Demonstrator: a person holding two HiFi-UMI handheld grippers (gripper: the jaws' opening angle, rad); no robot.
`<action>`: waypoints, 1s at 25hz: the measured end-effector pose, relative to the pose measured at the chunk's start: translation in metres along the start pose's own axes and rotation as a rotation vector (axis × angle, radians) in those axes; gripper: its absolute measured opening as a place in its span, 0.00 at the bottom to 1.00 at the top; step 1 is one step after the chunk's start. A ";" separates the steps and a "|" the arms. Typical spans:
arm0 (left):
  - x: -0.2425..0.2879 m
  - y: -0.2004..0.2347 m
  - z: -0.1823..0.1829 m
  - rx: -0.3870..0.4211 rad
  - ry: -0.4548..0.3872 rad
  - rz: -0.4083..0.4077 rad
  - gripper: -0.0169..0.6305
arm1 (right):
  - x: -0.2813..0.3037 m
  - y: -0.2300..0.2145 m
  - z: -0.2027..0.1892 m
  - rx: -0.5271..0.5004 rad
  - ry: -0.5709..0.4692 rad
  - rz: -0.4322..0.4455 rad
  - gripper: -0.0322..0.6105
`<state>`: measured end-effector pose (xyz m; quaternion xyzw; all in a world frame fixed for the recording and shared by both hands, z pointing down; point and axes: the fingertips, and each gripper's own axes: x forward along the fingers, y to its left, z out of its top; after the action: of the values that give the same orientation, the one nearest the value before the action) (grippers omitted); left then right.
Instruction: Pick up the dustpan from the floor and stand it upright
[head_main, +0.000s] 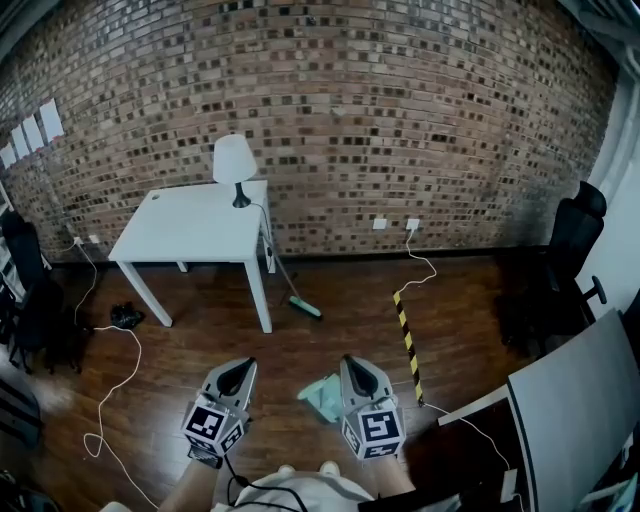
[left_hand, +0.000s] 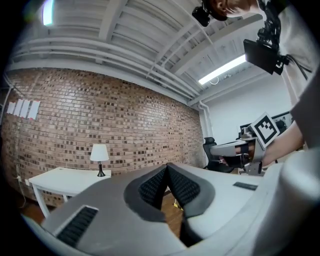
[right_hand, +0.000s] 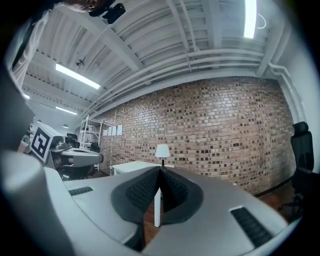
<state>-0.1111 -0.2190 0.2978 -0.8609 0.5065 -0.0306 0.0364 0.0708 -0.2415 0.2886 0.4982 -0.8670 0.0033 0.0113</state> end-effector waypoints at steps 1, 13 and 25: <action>-0.004 0.001 0.001 -0.001 -0.005 -0.004 0.02 | -0.004 0.003 0.001 0.003 0.007 -0.005 0.02; -0.063 -0.003 -0.043 0.068 0.085 -0.018 0.02 | -0.070 0.030 -0.019 0.018 -0.014 -0.045 0.02; -0.237 -0.205 -0.001 0.027 -0.026 -0.003 0.02 | -0.317 0.082 -0.003 0.065 -0.066 0.026 0.02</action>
<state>-0.0480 0.0877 0.3145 -0.8615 0.5042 -0.0264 0.0547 0.1596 0.0736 0.2853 0.4868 -0.8727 0.0153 -0.0338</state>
